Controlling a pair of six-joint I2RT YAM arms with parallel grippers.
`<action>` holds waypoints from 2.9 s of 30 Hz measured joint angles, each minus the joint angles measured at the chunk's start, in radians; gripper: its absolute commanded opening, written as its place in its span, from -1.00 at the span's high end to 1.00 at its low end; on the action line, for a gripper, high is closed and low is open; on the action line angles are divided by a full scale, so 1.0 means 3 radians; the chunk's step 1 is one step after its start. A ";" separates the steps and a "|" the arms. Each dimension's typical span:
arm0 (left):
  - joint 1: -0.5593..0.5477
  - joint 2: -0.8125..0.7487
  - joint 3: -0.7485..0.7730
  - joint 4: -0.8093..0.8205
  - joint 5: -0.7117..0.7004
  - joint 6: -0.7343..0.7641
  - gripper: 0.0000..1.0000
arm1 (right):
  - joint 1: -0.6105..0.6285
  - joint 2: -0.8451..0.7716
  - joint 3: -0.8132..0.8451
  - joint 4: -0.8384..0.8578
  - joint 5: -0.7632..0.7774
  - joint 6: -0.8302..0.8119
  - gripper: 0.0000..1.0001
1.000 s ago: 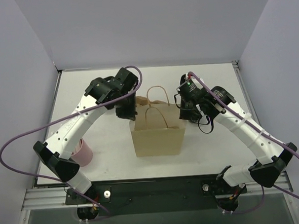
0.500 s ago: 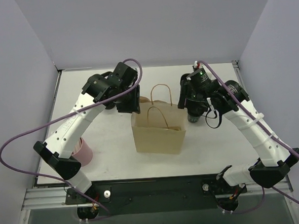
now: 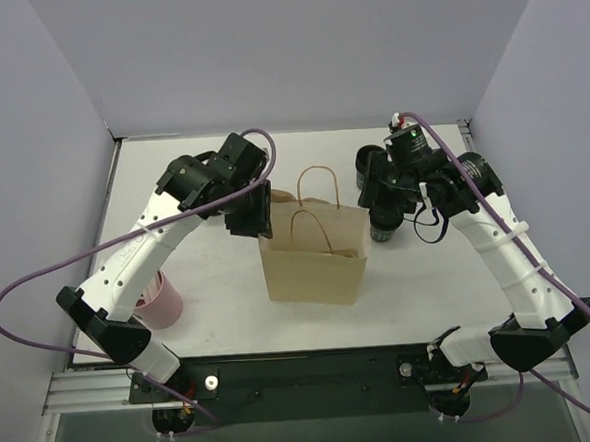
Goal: Pack the takeout coffee
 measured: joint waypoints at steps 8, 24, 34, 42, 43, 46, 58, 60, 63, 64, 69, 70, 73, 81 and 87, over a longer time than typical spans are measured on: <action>0.0164 0.0052 0.0535 0.0094 0.0048 0.0659 0.15 | -0.0042 -0.0018 0.0001 0.0010 -0.0168 0.0130 -0.04; 0.0083 0.0573 0.0698 0.0735 0.0312 0.1579 0.11 | -0.0042 -0.0315 -0.0095 -0.0064 -0.0097 0.0135 -0.09; 0.0017 0.0408 0.0736 0.0436 -0.0406 0.1072 0.05 | -0.0045 -0.0309 -0.0099 -0.0061 -0.0095 0.0034 -0.12; 0.0028 0.0289 0.0501 0.0140 -0.0468 0.0590 0.08 | -0.0045 -0.0238 -0.0140 -0.0028 -0.0100 -0.0020 -0.13; 0.0028 0.0291 0.0459 0.0122 -0.0468 0.0566 0.12 | -0.0046 -0.0221 -0.0146 -0.0018 -0.0100 -0.0033 -0.13; 0.0029 0.0296 0.0381 0.0072 -0.0467 0.0514 0.52 | -0.0064 -0.0169 -0.0149 0.0008 -0.0099 -0.0056 -0.13; 0.0041 0.0102 0.0047 0.0280 -0.0370 0.0504 1.00 | -0.0408 -0.0060 0.0019 0.0117 0.0001 -0.0187 -0.21; 0.0045 -0.0106 -0.0202 0.0491 -0.0295 0.0511 1.00 | -0.0563 0.0000 0.0048 0.0120 -0.0005 -0.0192 -0.24; 0.0043 -0.0473 -0.0543 0.0866 -0.0184 0.0505 1.00 | -0.0696 0.0104 0.0086 0.0144 0.0004 -0.0193 -0.27; 0.0039 -0.0605 -0.0664 0.1025 -0.0146 0.0495 1.00 | -0.0715 0.0131 0.0086 0.0151 0.0004 -0.0195 -0.27; -0.0109 -0.1518 -0.1619 0.1998 -0.0123 0.0459 1.00 | -0.0741 0.0092 -0.0004 0.0200 0.0014 -0.0195 -0.27; -0.0154 -0.1710 -0.1807 0.2110 -0.0108 0.0459 1.00 | -0.0743 0.0060 -0.0069 0.0217 0.0011 -0.0193 -0.27; -0.0181 -0.2103 -0.2233 0.2316 -0.0072 0.0459 1.00 | -0.0762 -0.0004 -0.0226 0.0224 -0.0018 -0.0189 -0.25; -0.0181 -0.2310 -0.2663 0.2391 -0.0057 0.0413 1.00 | -0.0760 -0.0020 -0.0406 0.0254 -0.0175 -0.0203 -0.04; -0.0181 -0.2388 -0.2757 0.2435 -0.0055 0.0407 1.00 | -0.0732 -0.0020 -0.0406 0.0261 -0.0387 -0.0317 -0.21</action>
